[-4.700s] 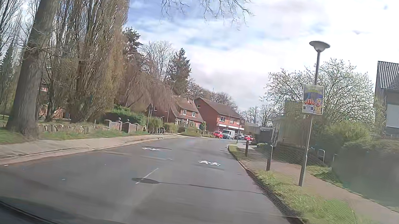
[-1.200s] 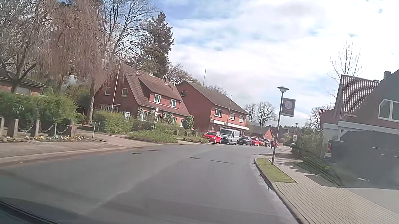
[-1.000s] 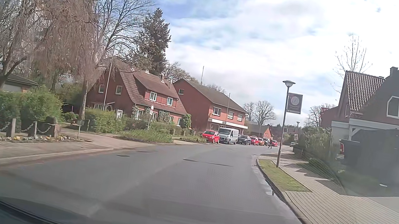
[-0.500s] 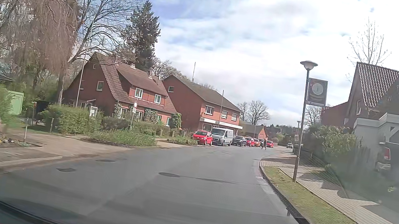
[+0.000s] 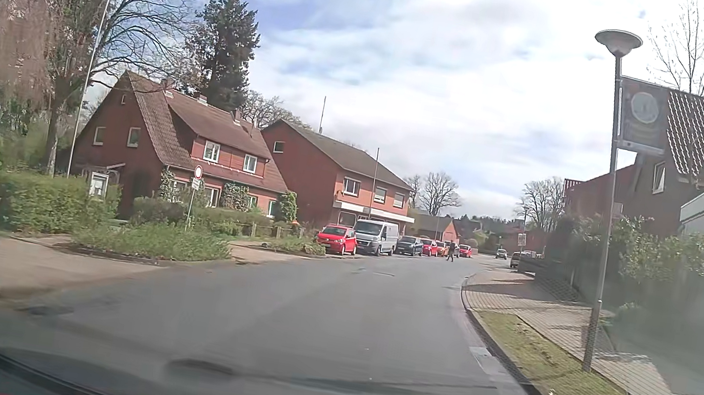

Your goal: Follow the waypoints while adhering to traffic rules and regulations

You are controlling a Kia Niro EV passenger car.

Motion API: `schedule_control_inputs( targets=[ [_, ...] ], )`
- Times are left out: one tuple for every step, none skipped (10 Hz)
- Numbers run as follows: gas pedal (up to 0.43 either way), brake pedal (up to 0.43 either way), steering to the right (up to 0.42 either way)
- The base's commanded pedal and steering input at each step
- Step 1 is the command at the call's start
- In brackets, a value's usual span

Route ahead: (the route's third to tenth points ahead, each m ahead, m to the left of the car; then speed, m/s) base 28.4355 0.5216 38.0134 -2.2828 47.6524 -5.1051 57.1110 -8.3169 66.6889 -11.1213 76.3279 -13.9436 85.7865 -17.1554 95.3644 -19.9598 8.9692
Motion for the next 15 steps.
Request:
schedule_control_inputs(
  targets=[
    [0.118, 0.0, 0.03],
    [0.118, 0.0, 0.033],
    [0.13, 0.0, 0.034],
    [0.138, 0.0, 0.034],
    [0.138, 0.0, 0.034],
    [0.138, 0.0, 0.034],
    [0.138, 0.0, 0.037],
    [0.13, 0.0, 0.044],
    [0.13, 0.0, 0.046],
    [0.13, 0.0, 0.046],
    [0.13, 0.0, 0.046],
    [0.13, 0.0, 0.045],
    [0.13, 0.0, 0.045],
    [0.13, 0.0, 0.045],
    [0.13, 0.0, 0.042]
  ],
)
